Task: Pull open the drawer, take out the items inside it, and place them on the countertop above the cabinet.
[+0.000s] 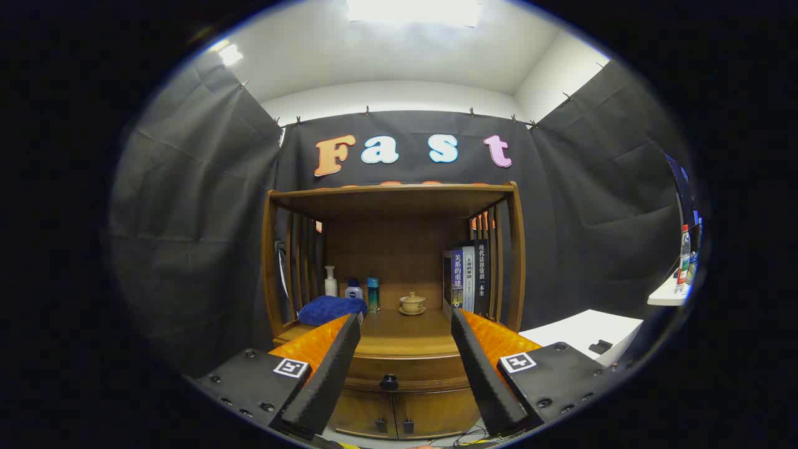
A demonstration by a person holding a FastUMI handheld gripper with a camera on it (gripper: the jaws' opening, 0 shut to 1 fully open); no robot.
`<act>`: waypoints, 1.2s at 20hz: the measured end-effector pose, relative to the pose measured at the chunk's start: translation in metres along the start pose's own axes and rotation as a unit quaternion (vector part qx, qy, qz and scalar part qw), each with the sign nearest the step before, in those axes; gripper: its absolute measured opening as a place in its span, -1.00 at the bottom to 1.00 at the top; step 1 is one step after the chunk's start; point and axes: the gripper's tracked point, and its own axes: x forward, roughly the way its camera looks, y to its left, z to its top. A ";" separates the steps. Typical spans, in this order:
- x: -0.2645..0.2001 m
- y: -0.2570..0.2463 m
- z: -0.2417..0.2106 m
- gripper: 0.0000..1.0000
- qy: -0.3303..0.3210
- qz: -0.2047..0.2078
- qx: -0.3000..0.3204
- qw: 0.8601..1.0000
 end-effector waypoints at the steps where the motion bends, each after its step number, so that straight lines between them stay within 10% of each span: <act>1: 0.000 0.000 0.001 0.92 -0.001 -0.001 0.000 1.000; 24: 0.002 0.003 -0.002 0.92 -0.002 0.001 0.002 1.000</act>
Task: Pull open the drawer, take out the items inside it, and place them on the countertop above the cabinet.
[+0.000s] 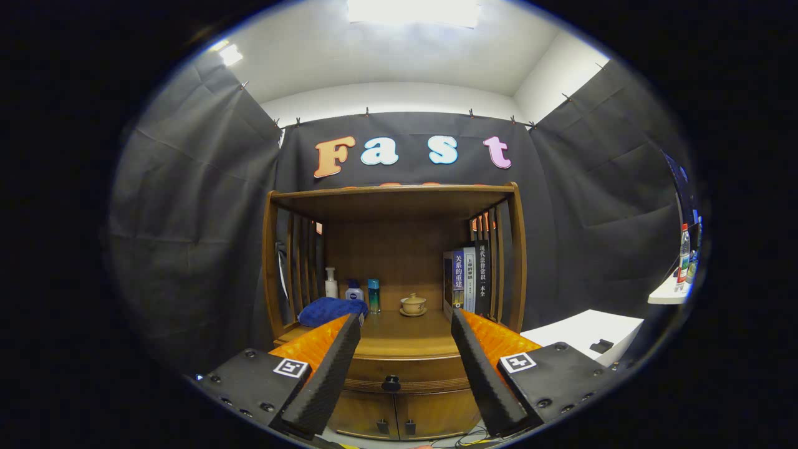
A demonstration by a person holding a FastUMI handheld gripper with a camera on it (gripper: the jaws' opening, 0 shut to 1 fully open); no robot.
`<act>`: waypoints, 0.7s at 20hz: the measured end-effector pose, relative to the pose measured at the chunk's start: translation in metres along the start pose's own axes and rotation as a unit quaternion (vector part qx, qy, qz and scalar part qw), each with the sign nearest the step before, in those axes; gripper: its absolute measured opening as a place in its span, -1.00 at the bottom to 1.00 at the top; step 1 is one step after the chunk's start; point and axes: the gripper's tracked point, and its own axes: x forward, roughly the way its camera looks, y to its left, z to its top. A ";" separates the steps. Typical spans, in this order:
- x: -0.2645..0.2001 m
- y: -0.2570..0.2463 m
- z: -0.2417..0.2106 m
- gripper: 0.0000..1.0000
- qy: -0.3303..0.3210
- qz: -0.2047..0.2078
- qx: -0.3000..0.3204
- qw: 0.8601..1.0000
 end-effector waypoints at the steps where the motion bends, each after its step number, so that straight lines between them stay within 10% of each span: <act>1: 0.000 0.001 -0.001 0.92 0.001 0.001 0.000 1.000; 14: 0.002 0.003 0.000 0.92 0.001 0.002 0.002 1.000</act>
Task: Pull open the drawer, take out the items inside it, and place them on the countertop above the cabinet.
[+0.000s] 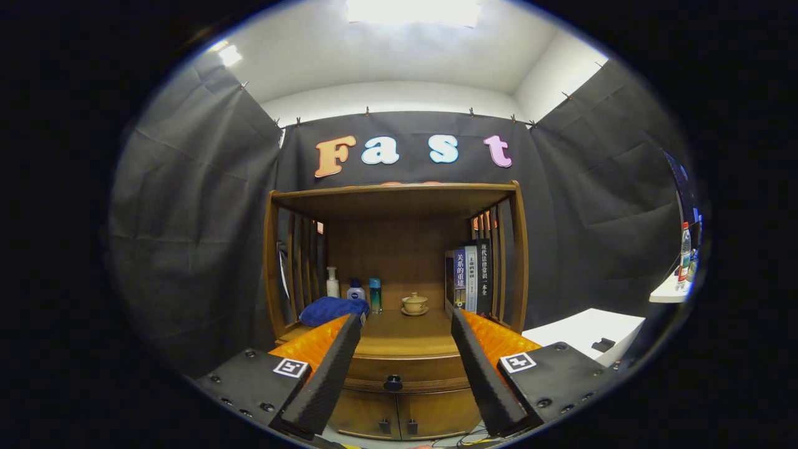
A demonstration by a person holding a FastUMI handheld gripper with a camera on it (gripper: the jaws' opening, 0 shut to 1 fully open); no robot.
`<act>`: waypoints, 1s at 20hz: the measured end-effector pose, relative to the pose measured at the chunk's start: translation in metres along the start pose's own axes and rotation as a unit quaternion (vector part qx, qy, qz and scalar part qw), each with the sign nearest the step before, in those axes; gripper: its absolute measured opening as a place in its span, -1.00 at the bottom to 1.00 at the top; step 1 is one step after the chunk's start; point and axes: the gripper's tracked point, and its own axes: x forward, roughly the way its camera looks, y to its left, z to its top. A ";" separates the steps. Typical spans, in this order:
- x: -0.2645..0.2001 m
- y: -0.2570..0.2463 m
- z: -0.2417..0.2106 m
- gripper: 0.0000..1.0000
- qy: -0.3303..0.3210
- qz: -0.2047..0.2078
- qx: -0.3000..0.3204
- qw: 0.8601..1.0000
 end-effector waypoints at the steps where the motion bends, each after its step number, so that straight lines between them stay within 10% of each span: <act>1: 0.000 0.000 0.000 0.92 0.000 0.000 0.000 1.000; 20: 0.025 0.011 -0.010 0.92 -0.001 -0.002 0.014 1.000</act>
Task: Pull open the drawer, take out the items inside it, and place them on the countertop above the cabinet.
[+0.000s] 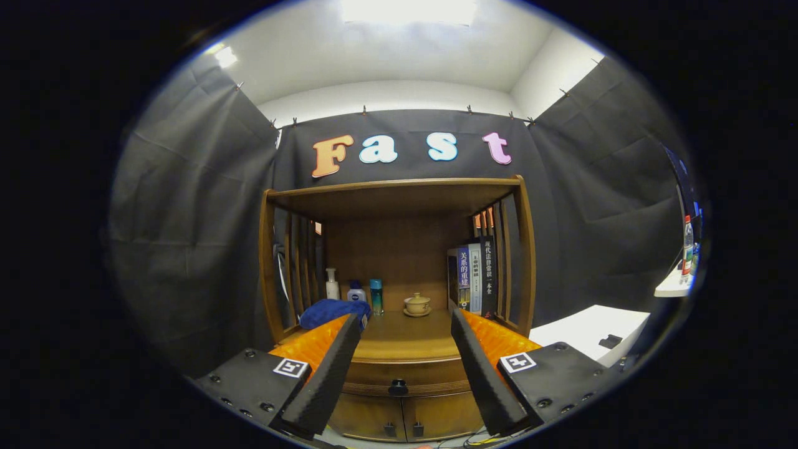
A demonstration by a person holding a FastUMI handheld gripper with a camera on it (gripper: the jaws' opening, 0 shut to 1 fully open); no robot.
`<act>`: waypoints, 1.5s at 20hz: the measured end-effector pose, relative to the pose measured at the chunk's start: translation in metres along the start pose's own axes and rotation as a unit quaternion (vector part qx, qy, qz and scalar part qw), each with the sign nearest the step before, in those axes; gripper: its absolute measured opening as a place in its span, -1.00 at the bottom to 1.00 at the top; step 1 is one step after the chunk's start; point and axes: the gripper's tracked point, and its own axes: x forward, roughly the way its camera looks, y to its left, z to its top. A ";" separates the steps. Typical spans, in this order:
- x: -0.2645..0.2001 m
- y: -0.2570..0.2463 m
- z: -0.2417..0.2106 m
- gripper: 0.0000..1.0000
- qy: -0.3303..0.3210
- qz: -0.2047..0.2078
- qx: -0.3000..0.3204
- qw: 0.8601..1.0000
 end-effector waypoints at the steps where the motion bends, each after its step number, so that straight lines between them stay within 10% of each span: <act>1: 0.005 0.004 -0.003 0.92 0.000 0.003 0.001 1.000; 30: 0.131 0.022 -0.263 0.93 0.113 0.006 -0.014 0.993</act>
